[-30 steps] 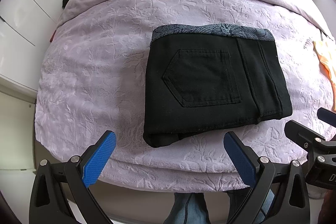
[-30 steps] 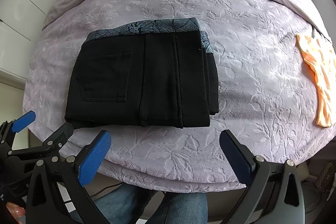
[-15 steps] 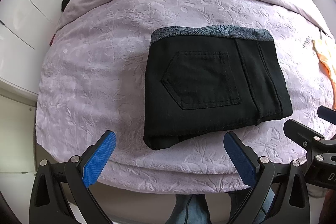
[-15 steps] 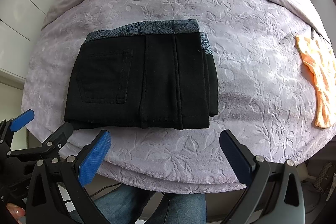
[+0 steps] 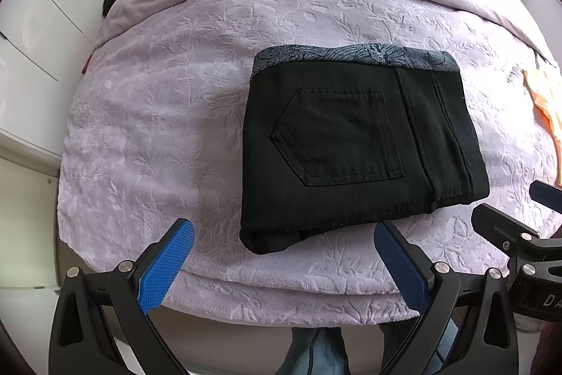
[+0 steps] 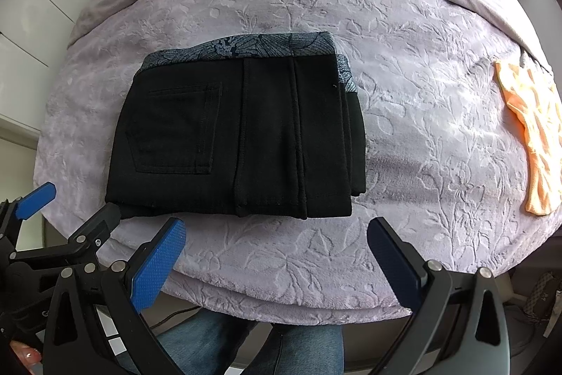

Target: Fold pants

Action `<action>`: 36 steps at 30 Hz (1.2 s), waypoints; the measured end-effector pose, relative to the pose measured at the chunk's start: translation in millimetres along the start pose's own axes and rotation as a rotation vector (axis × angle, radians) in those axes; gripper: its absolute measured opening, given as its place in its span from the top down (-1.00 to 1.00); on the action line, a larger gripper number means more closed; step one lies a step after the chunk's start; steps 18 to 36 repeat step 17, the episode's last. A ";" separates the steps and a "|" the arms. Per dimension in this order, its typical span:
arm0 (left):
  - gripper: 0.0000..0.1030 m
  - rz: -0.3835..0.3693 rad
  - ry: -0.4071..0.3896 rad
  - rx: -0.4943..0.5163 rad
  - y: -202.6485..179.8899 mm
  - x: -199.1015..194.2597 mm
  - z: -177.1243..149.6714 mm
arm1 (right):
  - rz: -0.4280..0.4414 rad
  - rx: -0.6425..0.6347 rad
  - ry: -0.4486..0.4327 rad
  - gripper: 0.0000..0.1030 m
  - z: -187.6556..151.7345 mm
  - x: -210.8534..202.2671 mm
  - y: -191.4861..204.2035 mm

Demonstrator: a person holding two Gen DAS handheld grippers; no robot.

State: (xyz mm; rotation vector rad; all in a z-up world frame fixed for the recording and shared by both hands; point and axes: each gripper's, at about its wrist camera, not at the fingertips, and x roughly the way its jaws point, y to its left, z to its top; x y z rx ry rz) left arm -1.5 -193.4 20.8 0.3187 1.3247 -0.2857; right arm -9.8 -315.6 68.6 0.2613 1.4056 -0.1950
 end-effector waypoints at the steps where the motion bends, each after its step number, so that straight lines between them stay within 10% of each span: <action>1: -1.00 -0.001 0.001 -0.001 0.1 0.4 0.4 | -0.001 -0.001 0.002 -1.00 0.3 0.5 -0.2; 36: -1.00 -0.004 -0.009 -0.010 -3.2 2.3 4.4 | -0.011 -0.002 0.010 -1.00 1.6 3.6 -1.8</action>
